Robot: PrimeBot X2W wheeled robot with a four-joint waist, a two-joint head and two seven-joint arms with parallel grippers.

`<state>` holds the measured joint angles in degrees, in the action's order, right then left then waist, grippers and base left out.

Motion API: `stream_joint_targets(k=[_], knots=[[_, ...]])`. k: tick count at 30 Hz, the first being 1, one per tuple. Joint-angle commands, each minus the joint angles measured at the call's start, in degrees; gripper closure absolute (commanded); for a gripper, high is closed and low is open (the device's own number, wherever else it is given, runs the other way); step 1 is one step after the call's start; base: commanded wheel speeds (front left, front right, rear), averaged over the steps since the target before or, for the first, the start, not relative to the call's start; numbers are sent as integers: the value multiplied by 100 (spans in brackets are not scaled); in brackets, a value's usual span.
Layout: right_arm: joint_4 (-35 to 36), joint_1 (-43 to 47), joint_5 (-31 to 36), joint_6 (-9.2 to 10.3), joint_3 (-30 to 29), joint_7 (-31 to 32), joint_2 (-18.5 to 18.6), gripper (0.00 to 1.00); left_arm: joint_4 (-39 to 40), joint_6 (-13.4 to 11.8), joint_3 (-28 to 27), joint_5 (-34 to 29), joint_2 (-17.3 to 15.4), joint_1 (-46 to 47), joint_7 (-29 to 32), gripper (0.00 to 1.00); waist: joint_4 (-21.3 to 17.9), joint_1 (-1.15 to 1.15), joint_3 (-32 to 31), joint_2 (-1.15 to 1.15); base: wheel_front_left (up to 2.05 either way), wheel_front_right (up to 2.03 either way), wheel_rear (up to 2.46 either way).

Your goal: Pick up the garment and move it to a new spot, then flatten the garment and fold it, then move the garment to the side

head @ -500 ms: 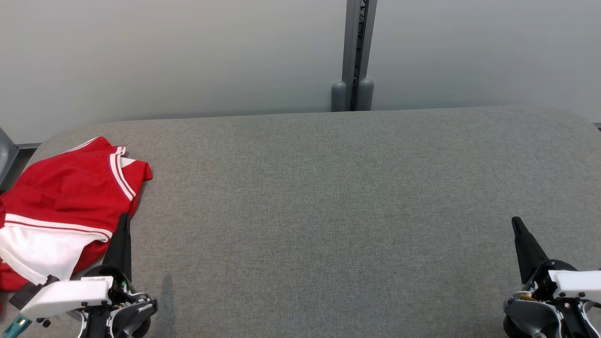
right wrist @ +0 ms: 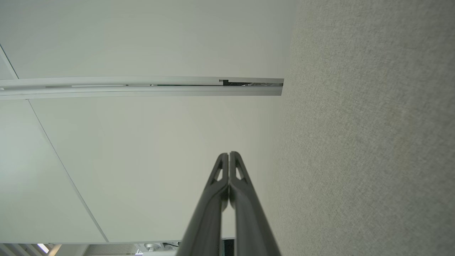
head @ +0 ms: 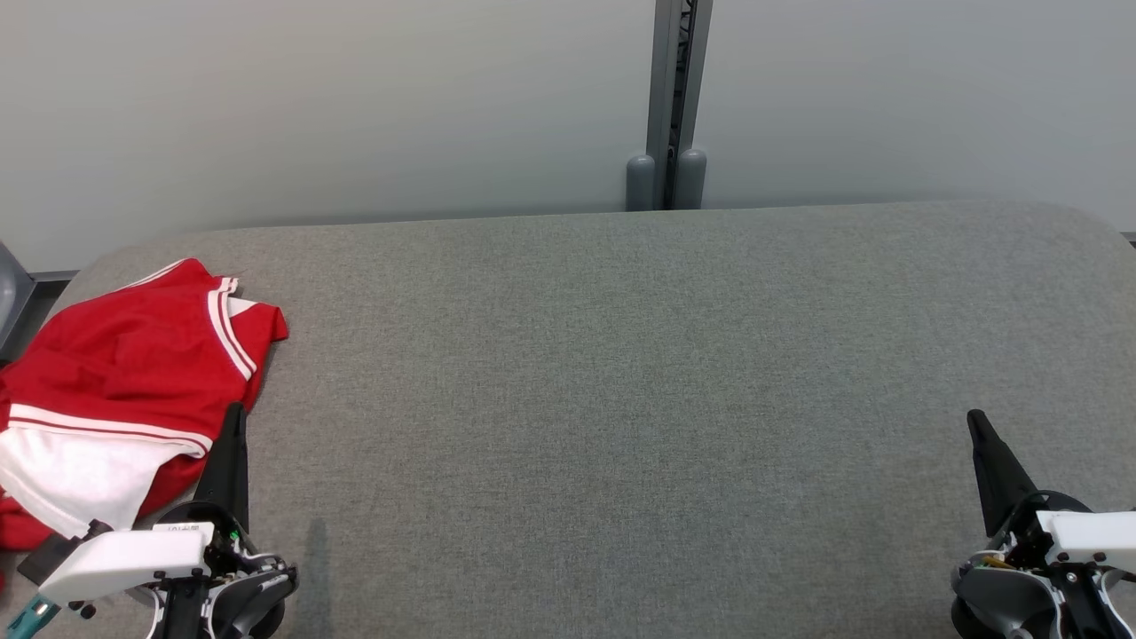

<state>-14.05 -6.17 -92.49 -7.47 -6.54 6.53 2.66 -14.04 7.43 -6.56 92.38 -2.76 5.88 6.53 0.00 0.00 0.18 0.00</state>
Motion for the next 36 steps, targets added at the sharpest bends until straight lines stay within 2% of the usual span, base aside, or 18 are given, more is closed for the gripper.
stream_joint_targets(k=[1,36], knots=[[-11,-22,18,-5,0,6,36,100,0,25,-12,6,-18,79,14,100,0,0,0,0,0,0,0],[-11,-22,18,-5,0,6,36,100,0,25,-11,6,-18,79,14,100,0,0,0,0,0,0,0]])
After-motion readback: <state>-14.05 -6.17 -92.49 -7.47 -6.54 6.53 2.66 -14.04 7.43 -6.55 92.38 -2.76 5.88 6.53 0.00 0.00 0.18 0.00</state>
